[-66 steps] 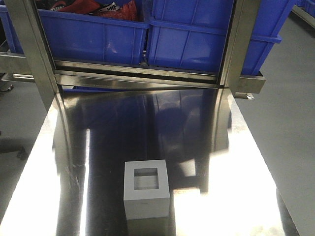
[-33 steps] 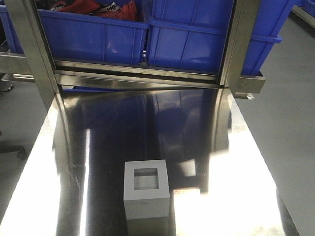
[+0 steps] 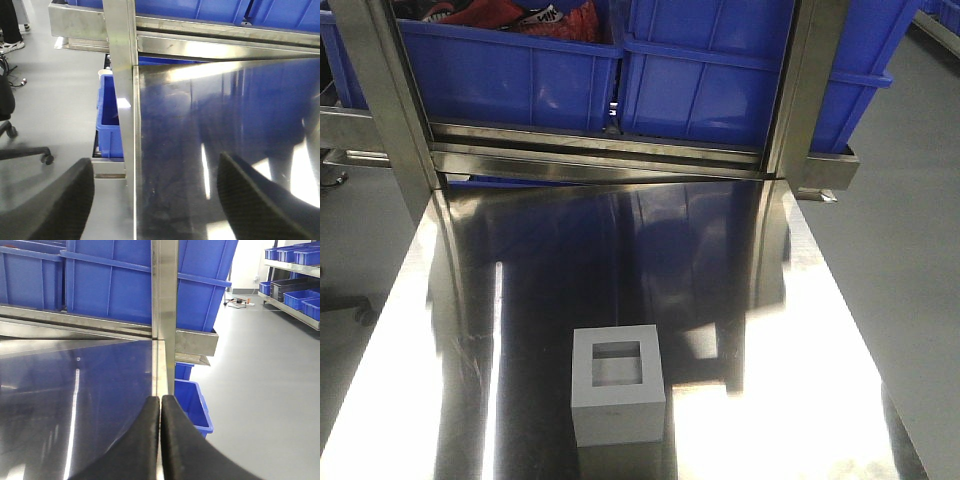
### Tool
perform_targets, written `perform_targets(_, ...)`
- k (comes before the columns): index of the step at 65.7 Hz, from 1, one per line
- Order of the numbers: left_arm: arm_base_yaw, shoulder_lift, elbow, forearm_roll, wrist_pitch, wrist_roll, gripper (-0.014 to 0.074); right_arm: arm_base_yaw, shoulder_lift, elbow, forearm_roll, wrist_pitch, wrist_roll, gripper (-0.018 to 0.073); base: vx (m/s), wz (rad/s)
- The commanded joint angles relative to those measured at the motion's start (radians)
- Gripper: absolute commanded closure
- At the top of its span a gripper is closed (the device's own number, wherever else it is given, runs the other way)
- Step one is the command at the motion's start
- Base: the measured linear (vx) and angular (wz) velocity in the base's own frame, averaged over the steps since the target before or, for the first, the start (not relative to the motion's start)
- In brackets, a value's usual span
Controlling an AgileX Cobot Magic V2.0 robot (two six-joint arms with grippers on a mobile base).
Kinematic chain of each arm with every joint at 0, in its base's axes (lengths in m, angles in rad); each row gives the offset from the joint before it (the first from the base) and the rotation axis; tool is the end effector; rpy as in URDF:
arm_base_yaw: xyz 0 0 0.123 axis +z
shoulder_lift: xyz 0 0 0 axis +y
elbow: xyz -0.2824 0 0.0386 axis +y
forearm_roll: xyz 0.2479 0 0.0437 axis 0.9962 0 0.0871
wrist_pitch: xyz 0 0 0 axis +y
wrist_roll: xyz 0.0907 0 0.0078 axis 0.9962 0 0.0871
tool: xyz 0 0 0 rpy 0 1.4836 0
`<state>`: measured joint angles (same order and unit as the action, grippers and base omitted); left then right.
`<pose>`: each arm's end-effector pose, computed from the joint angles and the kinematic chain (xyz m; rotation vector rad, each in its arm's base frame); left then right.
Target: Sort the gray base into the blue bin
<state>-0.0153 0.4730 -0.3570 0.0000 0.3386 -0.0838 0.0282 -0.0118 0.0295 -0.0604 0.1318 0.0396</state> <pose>0.1024 -0.0016 0.2679 -0.0664 1.9376 -0.0659 0.0566 0.0009 0.1918 -0.0335 1.6325 -0.0004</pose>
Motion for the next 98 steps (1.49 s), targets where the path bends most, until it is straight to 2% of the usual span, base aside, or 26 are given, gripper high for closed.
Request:
perform_targets(1, -0.008, 0.012, -0.035, -0.057, -0.076, -0.005, 0.0090, -0.003, -0.012, 0.015, -0.006, -0.074, -0.006, 0.0568, 0.00, 0.00)
perform_targets(10, -0.009, 0.018, -0.053, -0.118, -0.092, 0.001, 0.0093, -0.003, -0.012, 0.015, -0.006, -0.074, -0.006, 0.0568, 0.00, 0.00)
perform_targets(19, -0.019, 0.095, -0.157, -0.203, -0.007, 0.068, 0.0094, -0.003, -0.012, 0.015, -0.006, -0.074, -0.006, 0.0568, 0.00, 0.00)
perform_targets(23, -0.035, 0.148, -0.212, -0.271, 0.050, 0.129, 0.0094, -0.003, -0.012, 0.015, -0.006, -0.074, -0.006, 0.0568, 0.00, 0.00)
perform_targets(28, -0.062, 0.224, -0.294, -0.395, 0.112, 0.238, 0.0094, -0.003, -0.012, 0.015, -0.006, -0.074, -0.006, 0.0568, 0.00, 0.00)
perform_targets(35, -0.099, 0.318, -0.364, -0.577, 0.151, 0.339, 0.0094, -0.003, -0.012, 0.015, -0.006, -0.074, -0.006, 0.0568, 0.00, 0.00)
perform_targets(40, -0.135, 0.382, -0.400, -0.667, 0.162, 0.407, 0.0094, -0.003, -0.012, 0.015, -0.006, -0.074, -0.006, 0.0568, 0.00, 0.00)
perform_targets(45, -0.177, 0.444, -0.424, -0.710, 0.164, 0.454, 0.0094, -0.003, -0.012, 0.015, -0.006, -0.074, -0.006, 0.0568, 0.00, 0.00)
perform_targets(63, -0.364, 0.660, -0.494, -0.708, 0.111, 0.468, 0.0094, -0.003, -0.012, 0.015, -0.006, -0.074, -0.006, 0.0568, 0.00, 0.00)
perform_targets(74, -0.456, 0.770, -0.528, -0.708, 0.074, 0.455, 0.0094, -0.003, -0.012, 0.015, -0.006, -0.074, -0.006, 0.0568, 0.00, 0.00)
perform_targets(83, -0.505, 0.851, -0.559, -0.685, 0.057, 0.392, 0.0094, -0.003, -0.012, 0.015, -0.006, -0.074, -0.006, 0.0568, 0.00, 0.00)
perform_targets(89, -0.525, 0.899, -0.580, -0.612, 0.052, 0.319, 0.0094, -0.003, -0.012, 0.015, -0.006, -0.074, -0.006, 0.0568, 0.00, 0.00)
perform_targets(98, -0.543, 0.952, -0.604, -0.479, 0.054, 0.148, 0.0094, -0.003, -0.012, 0.015, -0.006, -0.074, -0.006, 0.0568, 0.00, 0.00)
